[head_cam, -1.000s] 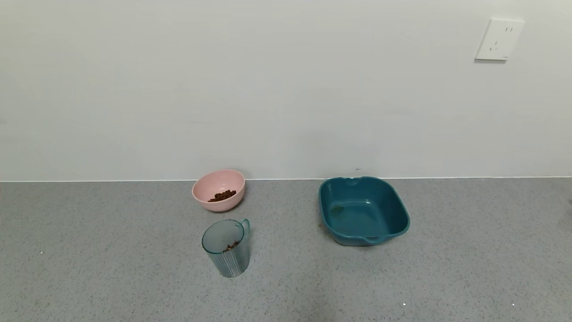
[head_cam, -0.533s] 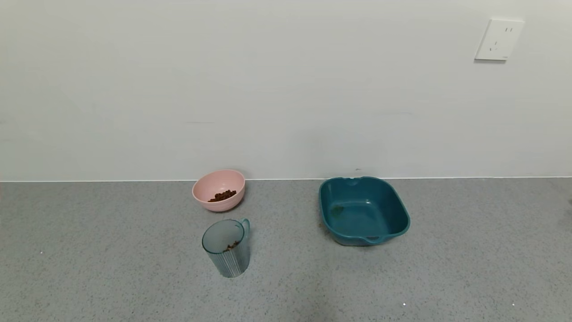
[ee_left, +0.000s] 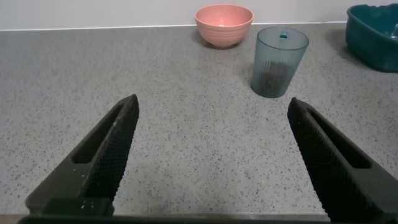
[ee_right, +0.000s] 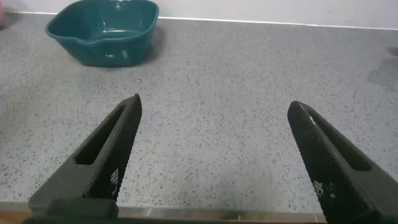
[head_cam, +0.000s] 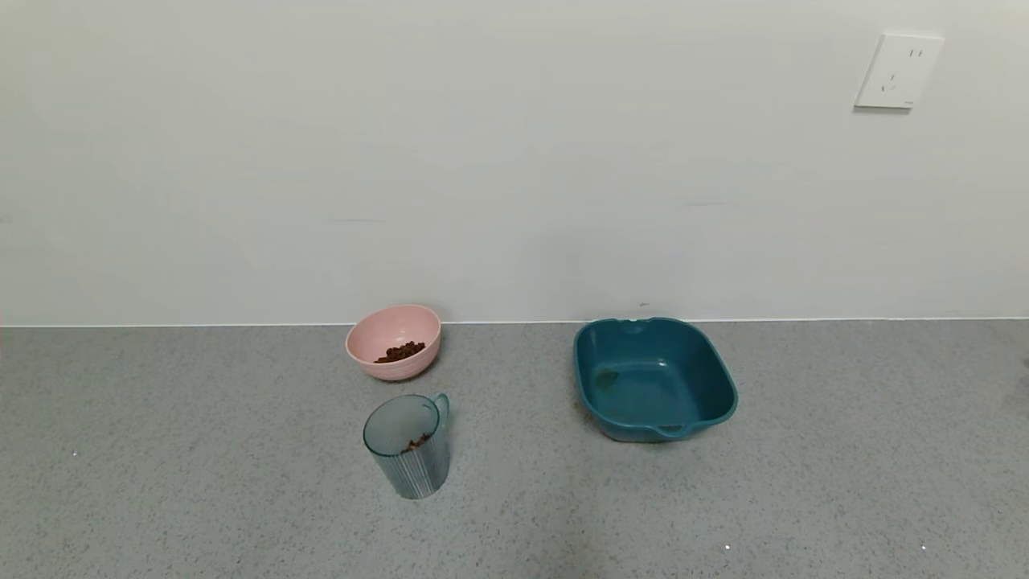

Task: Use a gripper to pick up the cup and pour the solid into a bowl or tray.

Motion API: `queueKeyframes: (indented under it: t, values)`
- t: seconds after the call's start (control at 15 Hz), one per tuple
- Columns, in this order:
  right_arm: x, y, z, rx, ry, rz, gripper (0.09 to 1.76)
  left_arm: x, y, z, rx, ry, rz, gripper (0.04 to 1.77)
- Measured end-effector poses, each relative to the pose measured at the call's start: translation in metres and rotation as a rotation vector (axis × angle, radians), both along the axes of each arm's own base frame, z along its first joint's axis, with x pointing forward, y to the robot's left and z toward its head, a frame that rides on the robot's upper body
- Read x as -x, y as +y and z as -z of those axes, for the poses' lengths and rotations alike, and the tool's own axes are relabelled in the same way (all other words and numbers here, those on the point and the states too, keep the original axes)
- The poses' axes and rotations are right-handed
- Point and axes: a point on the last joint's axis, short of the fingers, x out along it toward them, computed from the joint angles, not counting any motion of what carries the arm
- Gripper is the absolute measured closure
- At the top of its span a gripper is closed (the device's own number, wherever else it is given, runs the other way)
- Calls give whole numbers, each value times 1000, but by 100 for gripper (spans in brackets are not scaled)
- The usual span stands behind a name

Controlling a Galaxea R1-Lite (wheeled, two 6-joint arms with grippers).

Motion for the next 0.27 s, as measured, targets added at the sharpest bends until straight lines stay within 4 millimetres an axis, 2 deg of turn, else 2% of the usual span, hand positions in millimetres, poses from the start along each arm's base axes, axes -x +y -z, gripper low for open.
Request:
queueKeyframes:
  t: [0.27]
  values:
    - [0, 0, 0, -1, 0, 0, 14, 0, 0, 0, 1, 0, 0, 9]
